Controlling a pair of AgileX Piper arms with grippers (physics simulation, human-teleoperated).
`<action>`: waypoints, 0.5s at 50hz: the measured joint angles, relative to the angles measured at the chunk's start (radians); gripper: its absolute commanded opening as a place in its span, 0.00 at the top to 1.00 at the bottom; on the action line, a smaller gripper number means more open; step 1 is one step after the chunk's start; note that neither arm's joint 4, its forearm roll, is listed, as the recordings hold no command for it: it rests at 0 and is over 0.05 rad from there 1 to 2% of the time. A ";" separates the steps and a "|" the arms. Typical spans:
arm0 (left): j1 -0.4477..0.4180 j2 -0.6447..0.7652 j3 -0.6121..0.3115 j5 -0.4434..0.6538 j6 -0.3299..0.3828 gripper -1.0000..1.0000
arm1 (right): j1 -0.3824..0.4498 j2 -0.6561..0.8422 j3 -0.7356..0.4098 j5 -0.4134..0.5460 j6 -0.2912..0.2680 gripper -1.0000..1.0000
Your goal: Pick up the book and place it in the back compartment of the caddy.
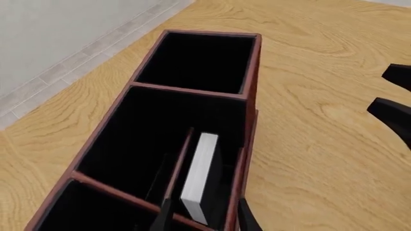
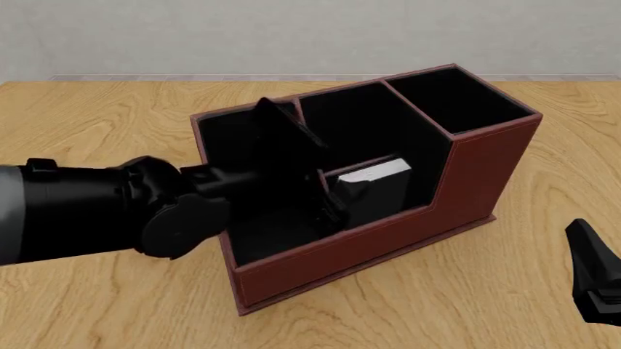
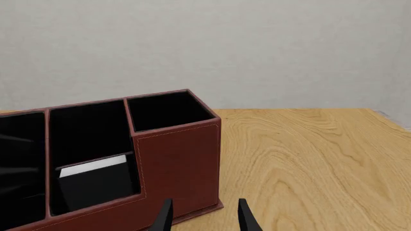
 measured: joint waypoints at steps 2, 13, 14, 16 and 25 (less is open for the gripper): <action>-0.001 -0.007 0.006 0.001 0.003 0.00 | 0.000 0.000 0.000 0.000 0.000 0.00; -0.002 -0.048 0.038 0.004 0.007 0.00 | 0.000 0.000 0.000 0.000 0.000 0.00; -0.002 -0.052 0.042 0.004 0.008 0.00 | 0.000 0.000 0.000 0.000 0.000 0.00; -0.001 -0.060 0.048 0.004 0.008 0.00 | 0.000 0.000 0.000 0.000 0.000 0.00; 0.006 -0.093 0.084 -0.002 0.011 0.00 | 0.000 0.000 0.000 0.000 0.000 0.00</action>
